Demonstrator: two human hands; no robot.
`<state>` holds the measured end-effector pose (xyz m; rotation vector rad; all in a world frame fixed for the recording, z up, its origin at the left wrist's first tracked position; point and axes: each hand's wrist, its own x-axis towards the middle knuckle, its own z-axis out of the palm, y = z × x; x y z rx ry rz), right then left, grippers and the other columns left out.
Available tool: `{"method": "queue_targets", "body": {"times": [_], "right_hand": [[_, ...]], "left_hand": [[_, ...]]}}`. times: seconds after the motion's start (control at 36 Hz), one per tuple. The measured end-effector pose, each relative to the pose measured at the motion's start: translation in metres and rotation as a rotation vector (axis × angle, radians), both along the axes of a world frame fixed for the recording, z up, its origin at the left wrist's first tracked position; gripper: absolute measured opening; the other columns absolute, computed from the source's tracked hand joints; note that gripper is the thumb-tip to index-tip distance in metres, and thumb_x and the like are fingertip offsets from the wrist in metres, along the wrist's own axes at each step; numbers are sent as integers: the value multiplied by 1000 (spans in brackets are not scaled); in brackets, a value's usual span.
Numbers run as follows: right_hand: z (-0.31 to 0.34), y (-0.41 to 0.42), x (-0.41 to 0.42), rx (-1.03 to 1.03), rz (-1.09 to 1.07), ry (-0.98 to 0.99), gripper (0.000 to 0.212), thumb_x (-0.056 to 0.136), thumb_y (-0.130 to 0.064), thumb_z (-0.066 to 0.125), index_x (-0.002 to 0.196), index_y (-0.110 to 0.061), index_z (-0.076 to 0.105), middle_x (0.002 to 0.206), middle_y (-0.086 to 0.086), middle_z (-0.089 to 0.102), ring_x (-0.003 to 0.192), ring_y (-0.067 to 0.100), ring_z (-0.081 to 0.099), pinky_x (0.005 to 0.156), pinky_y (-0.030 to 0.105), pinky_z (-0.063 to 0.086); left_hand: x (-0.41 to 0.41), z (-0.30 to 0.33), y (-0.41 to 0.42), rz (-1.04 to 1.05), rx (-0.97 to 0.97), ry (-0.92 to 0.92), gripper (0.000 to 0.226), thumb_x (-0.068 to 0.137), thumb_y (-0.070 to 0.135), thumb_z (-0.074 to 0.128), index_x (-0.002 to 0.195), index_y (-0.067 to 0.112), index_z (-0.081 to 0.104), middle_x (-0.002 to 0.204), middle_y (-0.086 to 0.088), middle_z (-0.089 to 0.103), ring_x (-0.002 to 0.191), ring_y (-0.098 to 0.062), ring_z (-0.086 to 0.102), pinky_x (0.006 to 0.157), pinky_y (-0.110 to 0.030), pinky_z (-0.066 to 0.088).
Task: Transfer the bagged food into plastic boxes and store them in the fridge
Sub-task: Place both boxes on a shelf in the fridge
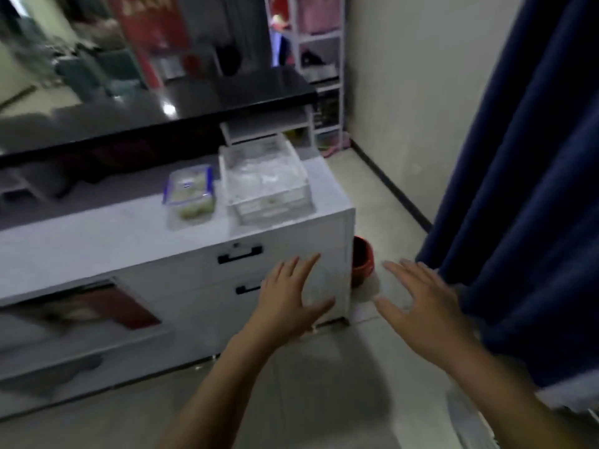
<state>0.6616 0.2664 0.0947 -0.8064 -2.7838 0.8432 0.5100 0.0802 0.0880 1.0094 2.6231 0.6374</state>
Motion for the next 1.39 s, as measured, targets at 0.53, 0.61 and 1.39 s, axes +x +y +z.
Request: {"method": "queue_targets", "body": {"times": [0.53, 0.61, 1.39], "right_hand": [[16, -114, -330, 81, 555, 39, 64, 91, -55, 55, 150, -41, 34, 163, -5, 26, 151, 20, 14, 121, 46, 15], [13, -116, -380, 117, 609, 21, 66, 91, -57, 53, 151, -40, 31, 164, -4, 24, 152, 20, 11, 120, 44, 13], [-78, -203, -656, 119, 576, -255, 54, 101, -45, 33, 154, -36, 28, 165, -1, 12, 153, 20, 6, 117, 53, 27]], "left_hand": [[-227, 20, -173, 502, 46, -55, 80, 90, 51, 66, 155, 41, 21, 166, 0, 19, 153, -17, 11, 123, -44, 20], [-273, 16, -173, 552, 10, -63, 80, 90, 52, 65, 156, 40, 22, 166, 1, 19, 153, -18, 12, 121, -43, 22], [-564, -54, -214, 754, 405, -716, 76, 90, 36, 72, 154, 34, 30, 160, -4, 32, 137, -29, 46, 100, -46, 49]]}}
